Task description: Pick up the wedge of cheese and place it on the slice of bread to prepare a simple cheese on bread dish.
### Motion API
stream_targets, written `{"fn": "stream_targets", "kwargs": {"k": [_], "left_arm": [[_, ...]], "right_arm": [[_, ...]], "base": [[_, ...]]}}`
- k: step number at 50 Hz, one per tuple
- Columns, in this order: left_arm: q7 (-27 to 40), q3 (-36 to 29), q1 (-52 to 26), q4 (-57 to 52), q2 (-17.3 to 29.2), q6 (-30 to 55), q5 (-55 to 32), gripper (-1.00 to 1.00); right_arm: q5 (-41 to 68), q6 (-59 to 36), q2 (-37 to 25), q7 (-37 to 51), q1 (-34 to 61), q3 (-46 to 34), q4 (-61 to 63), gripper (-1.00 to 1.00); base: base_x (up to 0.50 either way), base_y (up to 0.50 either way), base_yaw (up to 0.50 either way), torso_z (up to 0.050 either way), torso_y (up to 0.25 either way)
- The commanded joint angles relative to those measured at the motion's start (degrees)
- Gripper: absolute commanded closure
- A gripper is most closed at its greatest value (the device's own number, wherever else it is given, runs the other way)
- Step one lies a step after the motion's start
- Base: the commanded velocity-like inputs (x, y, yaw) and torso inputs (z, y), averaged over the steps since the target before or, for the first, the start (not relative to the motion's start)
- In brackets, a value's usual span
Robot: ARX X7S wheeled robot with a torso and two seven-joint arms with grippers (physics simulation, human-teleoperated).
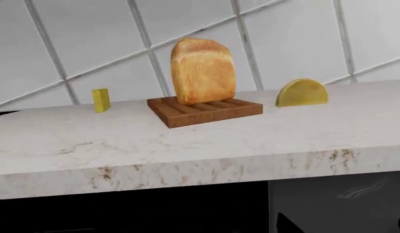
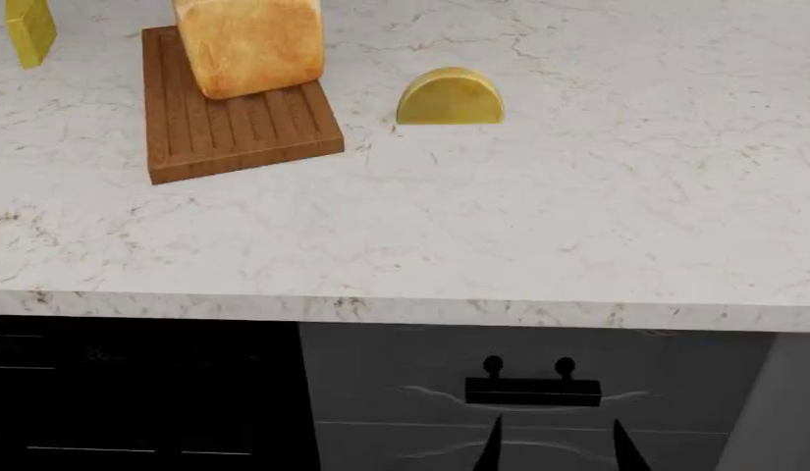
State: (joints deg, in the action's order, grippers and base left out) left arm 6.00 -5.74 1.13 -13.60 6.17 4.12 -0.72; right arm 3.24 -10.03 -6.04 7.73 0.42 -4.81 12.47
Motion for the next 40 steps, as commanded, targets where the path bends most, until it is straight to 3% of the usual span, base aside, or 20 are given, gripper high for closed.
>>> {"fn": "stream_targets", "kwargs": {"k": [1,13,40], "left_arm": [[1.22,-0.26,-0.29,-2.95,0.92,1.44,-0.46,-1.00],[1.18,-1.40,0.01,-6.77,2.63,0.17,0.04,-1.00],[1.77,-2.45,-0.68,-7.53,4.05,0.42,-1.10,-1.00]], "right_arm": [[1.00,-1.56,-0.84,1.02,0.93,-0.16,0.95,-1.00],[-0.84,0.26,-1.81,2.32,0.60,-1.93,0.43,-1.00],[0.63,-0.66,-3.13,3.94,0.90,-1.88,2.37,-1.00]], "base": [[0.00,0.00,0.00,0.000,0.000],[0.00,0.00,0.00,0.009,0.000],[0.00,0.00,0.00,0.050,0.000]]}}
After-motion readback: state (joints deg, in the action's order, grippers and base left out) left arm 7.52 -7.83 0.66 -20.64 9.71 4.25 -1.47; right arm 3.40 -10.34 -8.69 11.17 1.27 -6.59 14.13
